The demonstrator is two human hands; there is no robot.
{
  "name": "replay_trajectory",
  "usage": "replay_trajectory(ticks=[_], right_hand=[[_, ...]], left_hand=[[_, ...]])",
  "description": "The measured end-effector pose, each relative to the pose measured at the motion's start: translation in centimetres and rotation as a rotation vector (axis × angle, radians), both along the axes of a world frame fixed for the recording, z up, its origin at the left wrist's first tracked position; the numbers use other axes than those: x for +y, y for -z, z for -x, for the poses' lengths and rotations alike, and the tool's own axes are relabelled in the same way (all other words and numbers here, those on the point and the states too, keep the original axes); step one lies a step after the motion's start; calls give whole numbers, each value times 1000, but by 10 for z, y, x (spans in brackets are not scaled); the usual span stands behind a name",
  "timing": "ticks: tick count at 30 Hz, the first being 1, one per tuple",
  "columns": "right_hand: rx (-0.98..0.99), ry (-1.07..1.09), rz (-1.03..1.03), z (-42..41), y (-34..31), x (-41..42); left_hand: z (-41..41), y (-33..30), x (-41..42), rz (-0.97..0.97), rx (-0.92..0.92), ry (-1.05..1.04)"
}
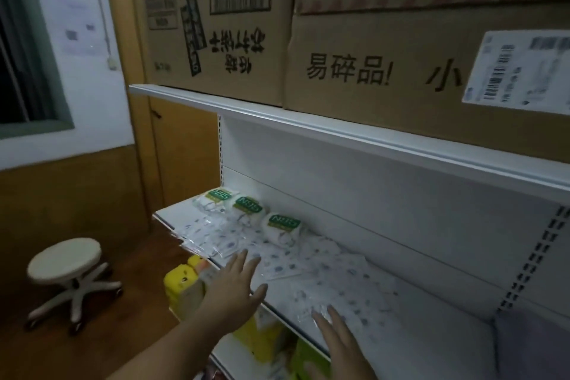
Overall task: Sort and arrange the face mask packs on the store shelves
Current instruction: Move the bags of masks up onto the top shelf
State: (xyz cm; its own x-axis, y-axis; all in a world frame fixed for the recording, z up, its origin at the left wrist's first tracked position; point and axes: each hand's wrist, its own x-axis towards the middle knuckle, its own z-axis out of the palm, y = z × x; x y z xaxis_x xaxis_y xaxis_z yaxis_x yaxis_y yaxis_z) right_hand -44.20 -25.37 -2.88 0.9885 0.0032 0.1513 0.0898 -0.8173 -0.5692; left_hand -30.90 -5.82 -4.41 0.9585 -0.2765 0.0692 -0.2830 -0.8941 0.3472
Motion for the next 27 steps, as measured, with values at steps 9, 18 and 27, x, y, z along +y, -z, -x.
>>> replay_trajectory(ticks=[9,18,27], right_hand=[[223,23,11,-81,22,31],[71,56,-29,-191,32,36],[-1,36,33,-269,50,40]], left_hand=[[-95,-1,6,46,-27,102],[-194,11,-8,-121,-21,188],[-265,23,-17,-95,35,241]])
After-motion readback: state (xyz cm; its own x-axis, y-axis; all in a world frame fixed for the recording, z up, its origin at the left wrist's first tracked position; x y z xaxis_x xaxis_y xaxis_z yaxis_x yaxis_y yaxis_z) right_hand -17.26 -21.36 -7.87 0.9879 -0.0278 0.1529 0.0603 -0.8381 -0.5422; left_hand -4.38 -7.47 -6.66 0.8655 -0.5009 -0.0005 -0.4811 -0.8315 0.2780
